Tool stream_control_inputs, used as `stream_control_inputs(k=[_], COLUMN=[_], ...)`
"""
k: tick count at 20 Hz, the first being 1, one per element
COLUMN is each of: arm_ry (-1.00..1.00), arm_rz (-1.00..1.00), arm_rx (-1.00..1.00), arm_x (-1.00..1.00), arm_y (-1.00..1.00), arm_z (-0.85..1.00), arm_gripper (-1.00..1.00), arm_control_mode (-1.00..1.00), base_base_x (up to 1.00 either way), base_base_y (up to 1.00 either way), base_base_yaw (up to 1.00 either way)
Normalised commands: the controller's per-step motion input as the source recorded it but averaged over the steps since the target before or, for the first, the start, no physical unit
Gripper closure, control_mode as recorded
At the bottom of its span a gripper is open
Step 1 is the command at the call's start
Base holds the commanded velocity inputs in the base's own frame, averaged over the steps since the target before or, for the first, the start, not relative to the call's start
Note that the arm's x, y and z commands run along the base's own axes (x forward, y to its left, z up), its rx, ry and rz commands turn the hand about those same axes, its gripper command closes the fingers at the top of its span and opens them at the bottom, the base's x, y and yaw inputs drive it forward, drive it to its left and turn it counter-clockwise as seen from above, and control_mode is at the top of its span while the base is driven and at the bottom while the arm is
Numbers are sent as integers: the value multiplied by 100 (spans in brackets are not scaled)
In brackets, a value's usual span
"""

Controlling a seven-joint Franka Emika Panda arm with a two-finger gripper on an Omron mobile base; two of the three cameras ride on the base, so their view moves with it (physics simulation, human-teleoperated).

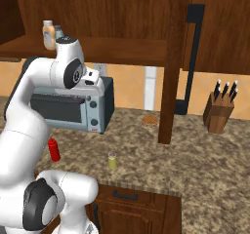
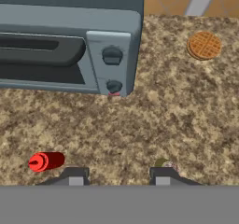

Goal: Put the shaker and condiment bottle from the counter next to their counterparts in the cabinet.

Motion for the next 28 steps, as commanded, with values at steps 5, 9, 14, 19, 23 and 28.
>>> stream_control_inputs(k=[5,9,14,19,23,28], arm_ry=[-20,-54,-50,-44,-35,-45], arm_rz=[-1,-1,0,0,1,0], arm_rx=[0,0,0,0,5,-1], arm_x=[-50,-100,-63,-17,0,-55], arm_y=[-8,-43,-71,-81,-97,-39], arm_z=[0,-22,-44,-53,-36,-75], arm_gripper=[-100,-100,-100,-100,-100,-100], arm_control_mode=[-100,-100,-100,-100,-100,-100], base_base_x=[0,0,0,0,0,0], base_base_y=[0,0,0,0,0,0], base_base_yaw=[0,0,0,0,0,0])
